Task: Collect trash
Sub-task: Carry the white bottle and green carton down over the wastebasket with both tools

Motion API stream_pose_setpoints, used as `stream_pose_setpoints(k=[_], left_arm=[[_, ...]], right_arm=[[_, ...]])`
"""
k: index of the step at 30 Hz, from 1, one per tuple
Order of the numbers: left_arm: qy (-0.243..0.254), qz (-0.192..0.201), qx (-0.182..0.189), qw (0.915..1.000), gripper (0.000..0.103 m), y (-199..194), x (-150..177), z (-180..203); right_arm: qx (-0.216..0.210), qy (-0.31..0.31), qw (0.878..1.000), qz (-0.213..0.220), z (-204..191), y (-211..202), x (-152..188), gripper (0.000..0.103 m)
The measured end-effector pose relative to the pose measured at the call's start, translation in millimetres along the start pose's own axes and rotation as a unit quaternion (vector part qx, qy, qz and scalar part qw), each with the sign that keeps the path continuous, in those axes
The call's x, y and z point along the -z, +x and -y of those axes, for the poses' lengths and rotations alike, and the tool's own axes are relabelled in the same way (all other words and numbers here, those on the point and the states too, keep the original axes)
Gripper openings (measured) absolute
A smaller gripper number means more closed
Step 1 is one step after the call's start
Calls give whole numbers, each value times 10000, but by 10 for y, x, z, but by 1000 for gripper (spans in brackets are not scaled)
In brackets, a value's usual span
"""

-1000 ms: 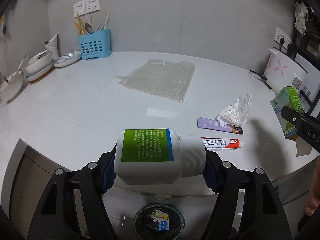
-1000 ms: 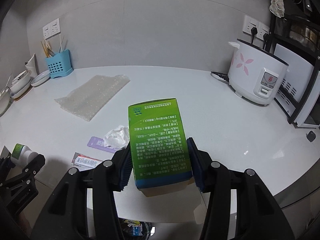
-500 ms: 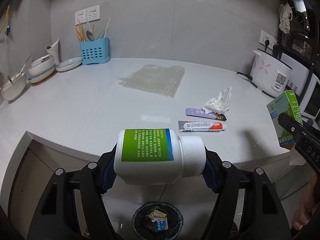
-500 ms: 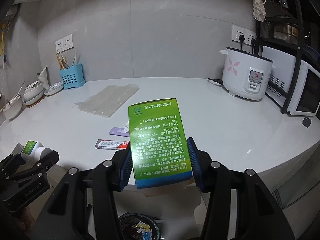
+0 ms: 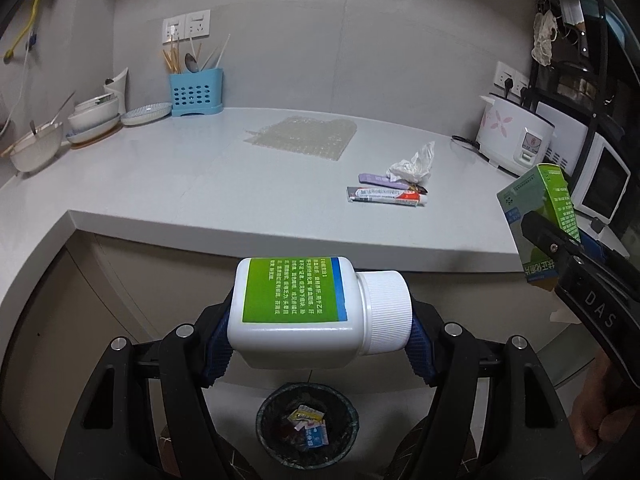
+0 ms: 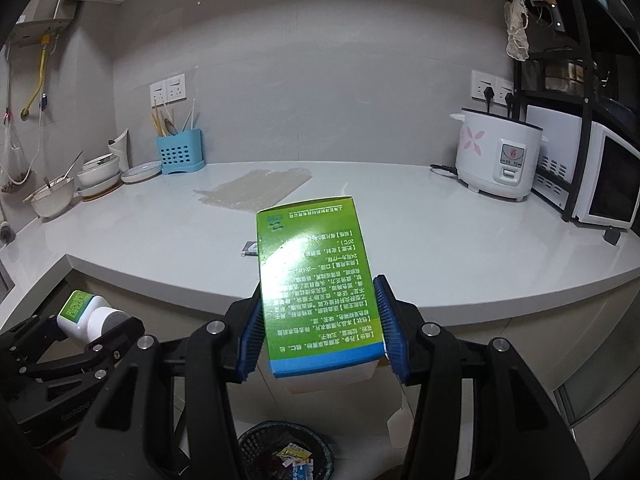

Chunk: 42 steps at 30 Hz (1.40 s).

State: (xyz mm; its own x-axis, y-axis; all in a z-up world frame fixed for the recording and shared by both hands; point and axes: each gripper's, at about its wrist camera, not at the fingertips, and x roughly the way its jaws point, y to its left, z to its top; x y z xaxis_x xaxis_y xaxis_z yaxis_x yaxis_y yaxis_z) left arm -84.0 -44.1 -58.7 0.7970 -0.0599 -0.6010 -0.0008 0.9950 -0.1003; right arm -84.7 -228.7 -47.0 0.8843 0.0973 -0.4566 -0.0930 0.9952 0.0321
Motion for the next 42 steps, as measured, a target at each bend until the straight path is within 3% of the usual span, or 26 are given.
stream_pose_setpoints(k=[10,18,29,42], left_arm=[[5,149,237,9996,68,39,509,-47],[100,-6,280,9996,68,315,930,-68],[-81,-530,141,9985,68,955,1546,-329],[-130,-1151,72,9932,68,1782,2186,-423]], right_arm=[[-179,77,9995,-266,-93,46,619,48],[-205,-11,9983,-546,-210,268,1145,48],[-227,47,9944,-1032,-277,672,1840,48],[-227,153,9776,-2087,-247,1554,2734,48]])
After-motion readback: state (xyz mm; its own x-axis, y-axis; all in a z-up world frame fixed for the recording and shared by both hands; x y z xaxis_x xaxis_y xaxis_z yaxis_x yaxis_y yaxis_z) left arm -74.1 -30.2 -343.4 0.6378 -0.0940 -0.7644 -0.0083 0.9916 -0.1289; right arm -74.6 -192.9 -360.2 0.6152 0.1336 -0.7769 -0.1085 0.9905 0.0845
